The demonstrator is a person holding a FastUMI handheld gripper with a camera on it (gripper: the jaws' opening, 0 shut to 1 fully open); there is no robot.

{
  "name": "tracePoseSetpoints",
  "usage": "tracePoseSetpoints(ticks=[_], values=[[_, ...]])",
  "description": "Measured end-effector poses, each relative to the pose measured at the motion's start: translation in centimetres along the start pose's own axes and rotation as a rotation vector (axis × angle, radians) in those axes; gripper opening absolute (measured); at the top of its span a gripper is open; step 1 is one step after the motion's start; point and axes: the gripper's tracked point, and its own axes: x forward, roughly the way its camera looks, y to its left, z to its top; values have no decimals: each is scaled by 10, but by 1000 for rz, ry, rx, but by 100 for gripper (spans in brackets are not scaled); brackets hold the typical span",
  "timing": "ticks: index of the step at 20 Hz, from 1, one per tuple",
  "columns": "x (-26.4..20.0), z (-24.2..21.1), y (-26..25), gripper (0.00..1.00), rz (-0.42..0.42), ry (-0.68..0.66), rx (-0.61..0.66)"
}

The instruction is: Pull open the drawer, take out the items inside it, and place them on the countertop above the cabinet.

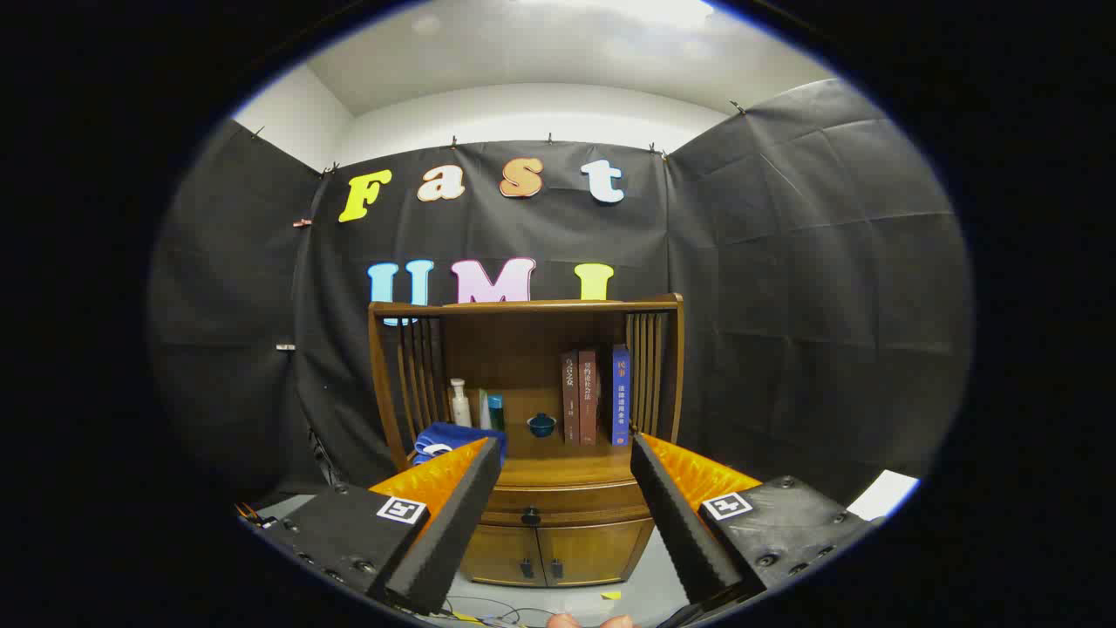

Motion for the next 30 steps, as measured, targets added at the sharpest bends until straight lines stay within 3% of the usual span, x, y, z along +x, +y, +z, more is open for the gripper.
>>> tracePoseSetpoints(ticks=[6, 9, 15, 20, 24, 30], values=[[10, -22, 11, 99, 49, 29, -59], [14, -24, 42, 99, 70, 21, -107], [16, -14, 56, 99, 115, 13, -16], [25, -20, 50, 99, 97, 2, 18], [41, -36, 45, 98, 81, -31, 72], [92, -106, 44, 99, 64, -6, 89]])
